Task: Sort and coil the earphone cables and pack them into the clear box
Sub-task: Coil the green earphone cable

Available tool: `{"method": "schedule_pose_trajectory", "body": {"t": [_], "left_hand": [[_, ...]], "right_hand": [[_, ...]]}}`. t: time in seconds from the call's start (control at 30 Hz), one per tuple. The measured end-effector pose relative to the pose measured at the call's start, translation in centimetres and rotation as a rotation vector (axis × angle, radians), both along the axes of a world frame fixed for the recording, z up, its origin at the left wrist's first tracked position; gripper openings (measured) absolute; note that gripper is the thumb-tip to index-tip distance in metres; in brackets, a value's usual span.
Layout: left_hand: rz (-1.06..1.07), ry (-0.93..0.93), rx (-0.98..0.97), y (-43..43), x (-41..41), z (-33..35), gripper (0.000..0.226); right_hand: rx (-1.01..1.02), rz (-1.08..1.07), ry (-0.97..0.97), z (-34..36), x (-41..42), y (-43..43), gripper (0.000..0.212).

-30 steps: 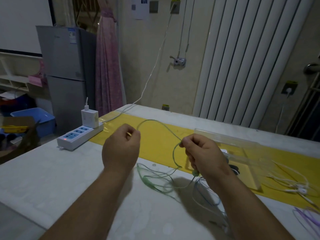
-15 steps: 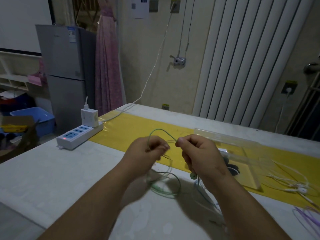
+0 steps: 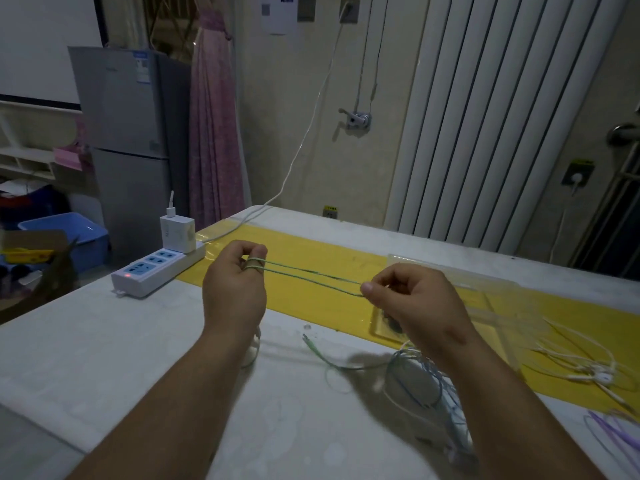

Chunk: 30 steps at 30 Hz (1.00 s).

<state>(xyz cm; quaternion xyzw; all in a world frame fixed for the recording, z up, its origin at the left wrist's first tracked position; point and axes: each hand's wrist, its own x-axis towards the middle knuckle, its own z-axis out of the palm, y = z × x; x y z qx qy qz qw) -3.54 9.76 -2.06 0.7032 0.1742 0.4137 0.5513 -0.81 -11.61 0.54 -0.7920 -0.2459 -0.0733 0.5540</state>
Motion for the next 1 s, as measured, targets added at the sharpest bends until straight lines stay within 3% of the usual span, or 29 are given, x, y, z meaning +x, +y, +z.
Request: {"method": "schedule_pose_trajectory", "body": {"t": [0.13, 0.33, 0.47, 0.57, 0.7, 0.77, 0.87, 1.0], "left_hand": [[0.014, 0.105, 0.070, 0.8, 0.1, -0.4, 0.008], [-0.179, 0.357, 0.381, -0.2, -0.3, -0.5, 0.052], [-0.349, 0.264, 0.574, -0.8, -0.8, -0.2, 0.083], [-0.571, 0.130, 0.633, -1.3, -1.2, -0.2, 0.089], [-0.699, 0.055, 0.561, -2.3, -1.1, -0.6, 0.071], [-0.631, 0.049, 0.545, -2.6, -0.6, -0.8, 0.048], [-0.434, -0.017, 0.679, -2.4, -0.2, -0.9, 0.014], [-0.382, -0.009, 0.707, -2.1, -0.3, -0.8, 0.004]], "right_hand": [[-0.154, 0.007, -0.014, 0.2, -0.3, 0.1, 0.018], [0.059, -0.047, 0.048, -0.6, 0.3, 0.3, 0.017], [0.071, -0.082, 0.061, -0.8, 0.4, 0.4, 0.019], [-0.002, -0.139, 0.010, -0.8, 0.1, 0.6, 0.018], [-0.113, -0.180, -0.038, -0.6, -0.3, 0.8, 0.015], [-0.121, -0.163, -0.030, -0.6, -0.5, 1.0, 0.015], [-0.109, -0.141, -0.018, -0.7, -0.5, 1.3, 0.016], [-0.039, -0.120, 0.006, -0.5, -0.8, 1.4, 0.019]]}}
